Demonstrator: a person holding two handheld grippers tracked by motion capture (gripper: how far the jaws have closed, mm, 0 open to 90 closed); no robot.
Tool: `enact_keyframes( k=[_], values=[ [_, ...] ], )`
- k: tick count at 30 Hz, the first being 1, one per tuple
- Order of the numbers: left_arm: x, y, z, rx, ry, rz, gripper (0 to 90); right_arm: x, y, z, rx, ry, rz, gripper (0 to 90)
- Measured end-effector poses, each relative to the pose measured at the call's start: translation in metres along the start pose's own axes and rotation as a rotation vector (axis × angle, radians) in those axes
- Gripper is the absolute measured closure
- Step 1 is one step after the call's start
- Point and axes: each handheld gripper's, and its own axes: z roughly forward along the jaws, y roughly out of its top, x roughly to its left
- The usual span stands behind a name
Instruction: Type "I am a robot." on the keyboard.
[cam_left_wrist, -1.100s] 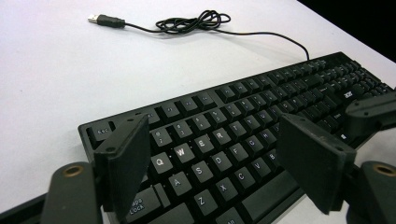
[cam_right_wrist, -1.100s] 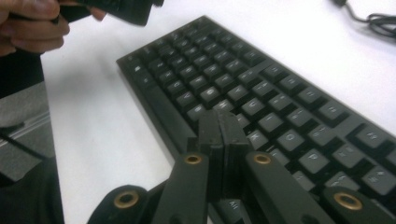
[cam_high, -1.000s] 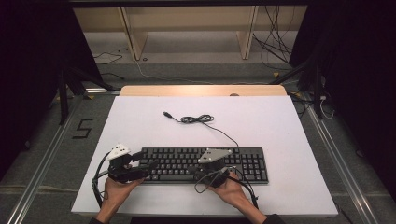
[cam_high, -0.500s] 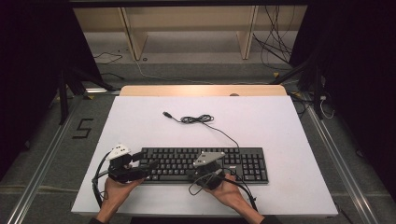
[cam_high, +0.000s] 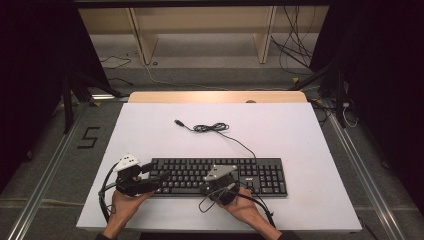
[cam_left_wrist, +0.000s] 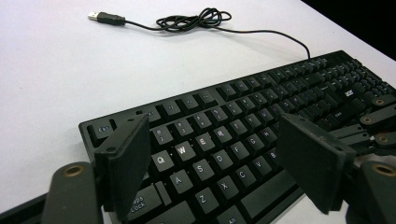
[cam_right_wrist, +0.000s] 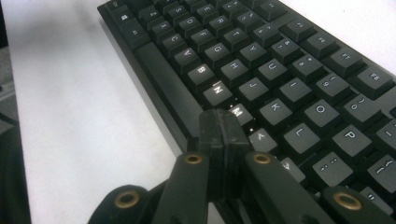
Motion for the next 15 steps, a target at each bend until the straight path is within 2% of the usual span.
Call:
enact_keyframes(
  k=[4, 5, 6, 12, 13, 15],
  values=[
    [0.0, 0.0, 0.0, 0.003, -0.001, 0.0, 26.3, -0.004, 0.001, -0.005, -0.035, 0.025, 0.025, 90.0],
    [0.0, 0.0, 0.001, 0.005, -0.002, 0.001, 26.4, -0.006, 0.003, -0.011, -0.079, 0.032, 0.044, 90.0],
    [0.0, 0.0, 0.001, 0.005, -0.003, 0.001, 26.4, -0.007, 0.004, -0.013, -0.088, 0.029, 0.046, 90.0],
    [0.0, 0.0, 0.001, 0.007, -0.003, 0.003, 26.7, -0.013, 0.005, -0.026, -0.141, 0.025, 0.065, 73.2],
    [0.0, 0.0, 0.001, 0.007, -0.003, 0.003, 26.7, -0.013, 0.005, -0.026, -0.141, 0.025, 0.065, 73.2],
    [0.0, 0.0, 0.001, 0.007, -0.004, 0.004, 26.7, -0.015, 0.005, -0.031, -0.163, 0.023, 0.074, 62.9]
  ],
)
